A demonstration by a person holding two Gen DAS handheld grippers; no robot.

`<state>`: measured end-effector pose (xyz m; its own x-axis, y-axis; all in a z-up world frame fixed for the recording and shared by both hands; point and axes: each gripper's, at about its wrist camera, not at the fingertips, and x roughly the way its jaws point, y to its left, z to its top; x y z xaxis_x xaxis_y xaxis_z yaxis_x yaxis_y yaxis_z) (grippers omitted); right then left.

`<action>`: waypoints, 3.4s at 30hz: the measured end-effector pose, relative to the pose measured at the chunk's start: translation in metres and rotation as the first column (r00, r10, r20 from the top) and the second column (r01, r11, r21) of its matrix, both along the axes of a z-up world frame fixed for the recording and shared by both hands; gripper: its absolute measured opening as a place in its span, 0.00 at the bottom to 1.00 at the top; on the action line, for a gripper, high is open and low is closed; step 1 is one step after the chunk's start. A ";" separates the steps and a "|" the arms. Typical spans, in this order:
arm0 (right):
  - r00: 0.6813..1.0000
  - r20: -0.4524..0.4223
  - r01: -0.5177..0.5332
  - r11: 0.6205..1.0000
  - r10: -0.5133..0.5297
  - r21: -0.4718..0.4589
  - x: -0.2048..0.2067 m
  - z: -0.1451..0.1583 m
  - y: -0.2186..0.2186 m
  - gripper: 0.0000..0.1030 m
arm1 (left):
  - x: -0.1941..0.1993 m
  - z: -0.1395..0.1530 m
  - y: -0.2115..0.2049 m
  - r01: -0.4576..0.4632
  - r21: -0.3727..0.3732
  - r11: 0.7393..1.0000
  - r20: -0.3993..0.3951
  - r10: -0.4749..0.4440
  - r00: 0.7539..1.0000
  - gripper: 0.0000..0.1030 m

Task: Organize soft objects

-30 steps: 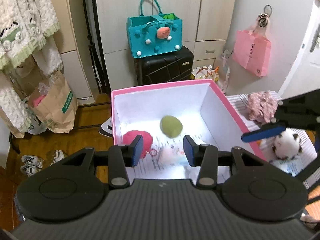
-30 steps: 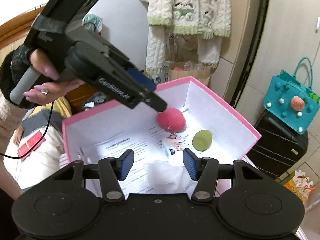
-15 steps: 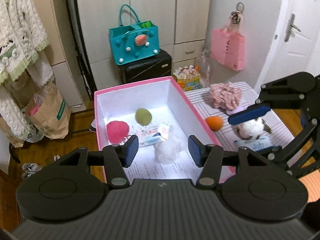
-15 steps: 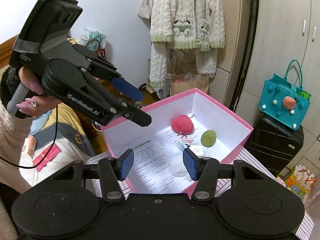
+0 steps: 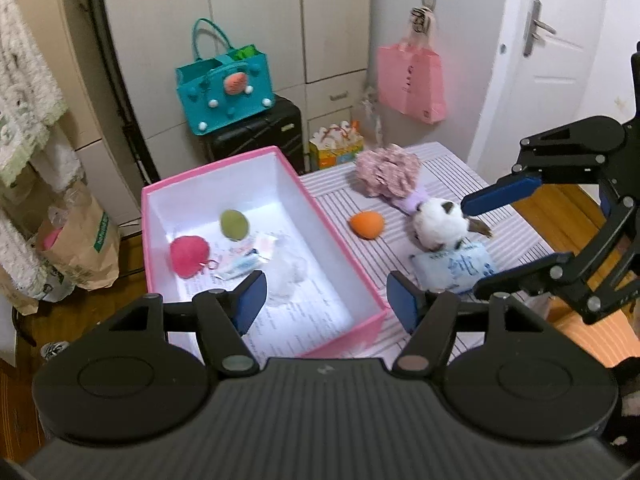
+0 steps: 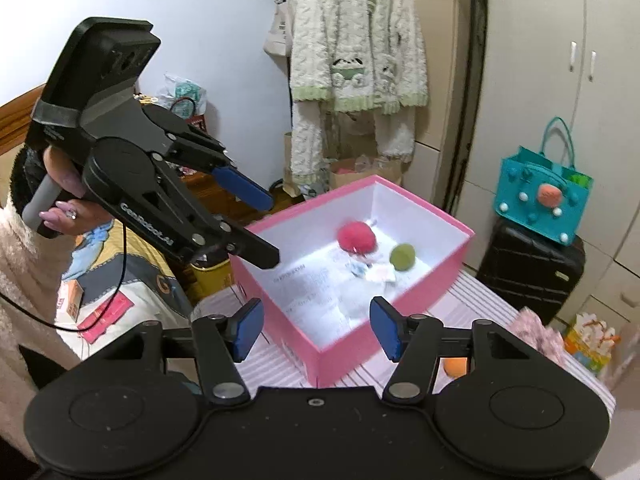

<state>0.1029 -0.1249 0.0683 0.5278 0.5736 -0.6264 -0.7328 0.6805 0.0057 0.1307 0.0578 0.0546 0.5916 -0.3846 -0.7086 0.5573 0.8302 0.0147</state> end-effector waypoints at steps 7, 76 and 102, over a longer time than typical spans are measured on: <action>0.996 -0.007 0.085 0.996 -0.085 -0.016 -0.028 -0.015 -0.041 0.68 | -0.014 -0.014 -0.041 0.107 0.081 0.991 -0.023 -0.106 0.994 0.68; 0.879 0.018 0.474 0.877 -0.476 0.079 -0.023 -0.213 -0.140 0.67 | 0.012 -0.197 -0.157 -0.016 -0.262 0.965 -0.091 -0.008 0.996 0.44; 0.903 0.027 0.424 0.900 -0.429 0.098 -0.047 -0.195 -0.137 0.59 | -0.004 -0.164 -0.134 0.101 -0.267 0.958 -0.171 -0.150 0.974 0.45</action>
<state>0.0560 -0.2615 -0.1262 0.7616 0.3381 -0.5528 -0.3732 0.9263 0.0523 0.1268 -0.0767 -0.1095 0.3926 -0.6293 -0.6707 0.6293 0.7157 -0.3031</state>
